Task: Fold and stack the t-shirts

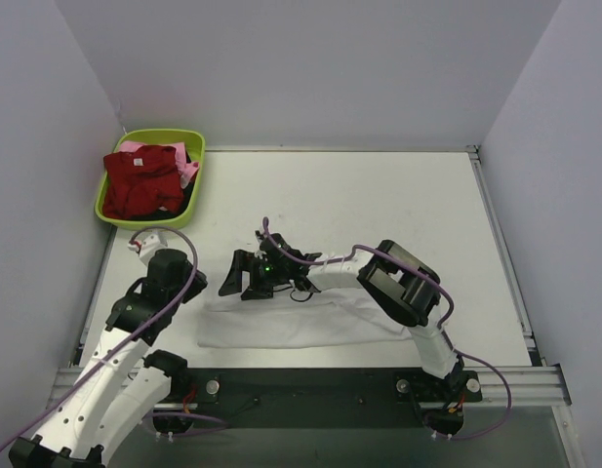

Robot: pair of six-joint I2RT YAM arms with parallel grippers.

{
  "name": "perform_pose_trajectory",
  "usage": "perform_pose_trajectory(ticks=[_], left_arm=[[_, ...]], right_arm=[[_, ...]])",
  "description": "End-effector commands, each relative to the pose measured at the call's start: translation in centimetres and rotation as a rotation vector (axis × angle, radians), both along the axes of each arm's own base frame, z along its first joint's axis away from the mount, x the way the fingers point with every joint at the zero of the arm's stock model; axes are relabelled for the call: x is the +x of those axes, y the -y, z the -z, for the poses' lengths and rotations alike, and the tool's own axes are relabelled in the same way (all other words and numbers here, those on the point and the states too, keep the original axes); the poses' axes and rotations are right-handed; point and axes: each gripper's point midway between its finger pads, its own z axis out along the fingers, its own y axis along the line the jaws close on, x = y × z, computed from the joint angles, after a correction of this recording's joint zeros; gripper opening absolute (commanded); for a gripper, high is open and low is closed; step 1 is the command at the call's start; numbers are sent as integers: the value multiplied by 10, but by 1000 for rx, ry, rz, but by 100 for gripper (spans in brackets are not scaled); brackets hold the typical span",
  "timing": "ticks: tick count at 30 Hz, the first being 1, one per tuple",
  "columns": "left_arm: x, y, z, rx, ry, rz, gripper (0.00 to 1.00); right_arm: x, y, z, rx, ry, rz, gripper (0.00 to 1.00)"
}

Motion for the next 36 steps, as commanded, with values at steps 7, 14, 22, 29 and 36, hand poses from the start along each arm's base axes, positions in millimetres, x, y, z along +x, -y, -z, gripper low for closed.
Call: perform_pose_trajectory(ticks=[7, 14, 22, 29, 36], left_arm=[[33, 12, -38, 26, 92, 57, 38], [46, 28, -11, 9, 35, 106, 38], [56, 43, 16, -18, -4, 139, 38], [61, 47, 22, -21, -9, 147, 38], [61, 48, 29, -18, -25, 149, 38]], right_arm=[[17, 35, -54, -148, 293, 8, 84], [25, 127, -84, -452, 473, 101, 85], [23, 289, -72, -885, 504, 364, 82], [15, 338, -48, -927, 401, 430, 72], [18, 338, -29, -966, 356, 400, 69]])
